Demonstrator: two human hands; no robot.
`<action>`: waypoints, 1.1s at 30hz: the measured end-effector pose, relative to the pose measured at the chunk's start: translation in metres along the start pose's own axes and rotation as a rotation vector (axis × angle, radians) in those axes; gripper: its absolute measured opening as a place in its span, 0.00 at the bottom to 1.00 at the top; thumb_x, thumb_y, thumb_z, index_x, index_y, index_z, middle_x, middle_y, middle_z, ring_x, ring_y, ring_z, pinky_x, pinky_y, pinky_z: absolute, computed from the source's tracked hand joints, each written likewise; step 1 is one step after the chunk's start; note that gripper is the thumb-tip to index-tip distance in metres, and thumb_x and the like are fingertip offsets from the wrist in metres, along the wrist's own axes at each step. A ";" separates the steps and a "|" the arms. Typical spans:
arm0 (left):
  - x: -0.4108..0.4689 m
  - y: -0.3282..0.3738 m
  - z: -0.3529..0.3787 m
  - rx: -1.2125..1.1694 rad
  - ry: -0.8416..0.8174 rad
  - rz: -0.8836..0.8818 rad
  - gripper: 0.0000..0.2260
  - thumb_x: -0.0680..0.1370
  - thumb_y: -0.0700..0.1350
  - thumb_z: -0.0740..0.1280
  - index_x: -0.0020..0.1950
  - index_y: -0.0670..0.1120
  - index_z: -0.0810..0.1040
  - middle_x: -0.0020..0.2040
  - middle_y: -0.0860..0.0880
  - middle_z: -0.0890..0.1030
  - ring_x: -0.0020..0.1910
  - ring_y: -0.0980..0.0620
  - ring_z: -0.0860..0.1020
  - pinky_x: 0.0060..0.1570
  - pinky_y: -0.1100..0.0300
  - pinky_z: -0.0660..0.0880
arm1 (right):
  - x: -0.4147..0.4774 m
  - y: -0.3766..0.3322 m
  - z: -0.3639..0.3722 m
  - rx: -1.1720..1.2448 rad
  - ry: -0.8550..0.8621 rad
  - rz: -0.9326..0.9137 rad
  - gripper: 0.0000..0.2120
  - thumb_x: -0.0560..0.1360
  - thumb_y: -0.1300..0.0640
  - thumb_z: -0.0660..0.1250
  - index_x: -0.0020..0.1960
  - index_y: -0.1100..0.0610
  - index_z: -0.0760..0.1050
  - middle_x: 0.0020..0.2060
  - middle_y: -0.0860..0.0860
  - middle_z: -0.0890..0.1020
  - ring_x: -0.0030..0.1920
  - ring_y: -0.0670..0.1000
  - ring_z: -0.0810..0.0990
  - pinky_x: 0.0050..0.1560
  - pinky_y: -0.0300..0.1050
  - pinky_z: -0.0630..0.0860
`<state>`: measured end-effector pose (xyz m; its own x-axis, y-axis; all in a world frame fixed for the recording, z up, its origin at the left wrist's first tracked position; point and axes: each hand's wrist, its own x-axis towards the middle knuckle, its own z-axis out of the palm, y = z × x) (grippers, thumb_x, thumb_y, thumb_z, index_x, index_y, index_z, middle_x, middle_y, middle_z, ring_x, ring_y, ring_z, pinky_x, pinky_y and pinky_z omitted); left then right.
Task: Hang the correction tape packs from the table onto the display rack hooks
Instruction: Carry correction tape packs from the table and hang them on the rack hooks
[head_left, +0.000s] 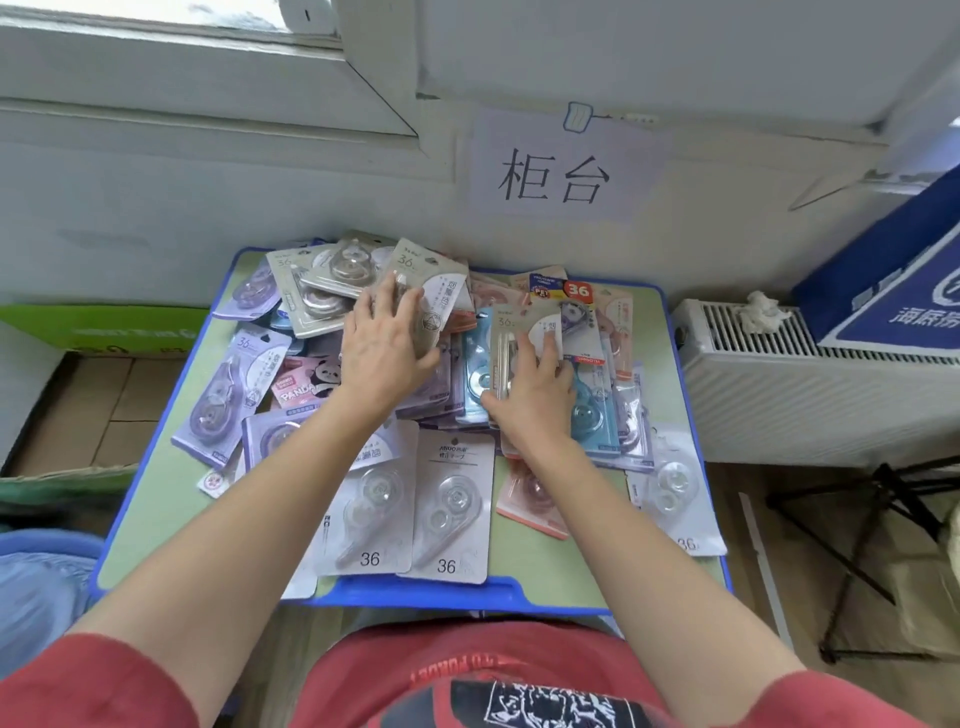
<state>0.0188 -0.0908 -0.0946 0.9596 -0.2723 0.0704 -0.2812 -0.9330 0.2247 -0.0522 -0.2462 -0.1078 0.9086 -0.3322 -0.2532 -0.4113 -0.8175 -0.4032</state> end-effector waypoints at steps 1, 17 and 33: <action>-0.004 -0.001 -0.001 -0.003 0.003 0.014 0.33 0.74 0.54 0.69 0.75 0.47 0.61 0.78 0.42 0.54 0.73 0.39 0.58 0.70 0.47 0.58 | -0.006 0.000 0.001 0.001 0.011 -0.005 0.41 0.74 0.46 0.67 0.78 0.51 0.47 0.78 0.56 0.45 0.75 0.66 0.49 0.72 0.62 0.55; -0.163 -0.016 -0.027 -0.055 -0.182 0.273 0.33 0.75 0.55 0.68 0.77 0.52 0.59 0.77 0.43 0.55 0.69 0.38 0.63 0.66 0.48 0.63 | -0.201 0.007 0.061 0.107 0.237 0.168 0.34 0.74 0.48 0.67 0.76 0.46 0.57 0.76 0.56 0.52 0.74 0.64 0.52 0.70 0.61 0.60; -0.347 0.104 -0.007 -0.153 -0.352 0.775 0.31 0.74 0.54 0.69 0.76 0.55 0.62 0.77 0.47 0.55 0.69 0.40 0.62 0.65 0.48 0.65 | -0.437 0.108 0.092 0.225 0.501 0.673 0.33 0.73 0.52 0.65 0.75 0.49 0.58 0.75 0.56 0.54 0.73 0.65 0.53 0.66 0.61 0.63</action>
<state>-0.3430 -0.0915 -0.0888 0.4351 -0.8994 -0.0418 -0.8301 -0.4187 0.3682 -0.5008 -0.1461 -0.1219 0.3706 -0.9229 -0.1043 -0.8293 -0.2782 -0.4847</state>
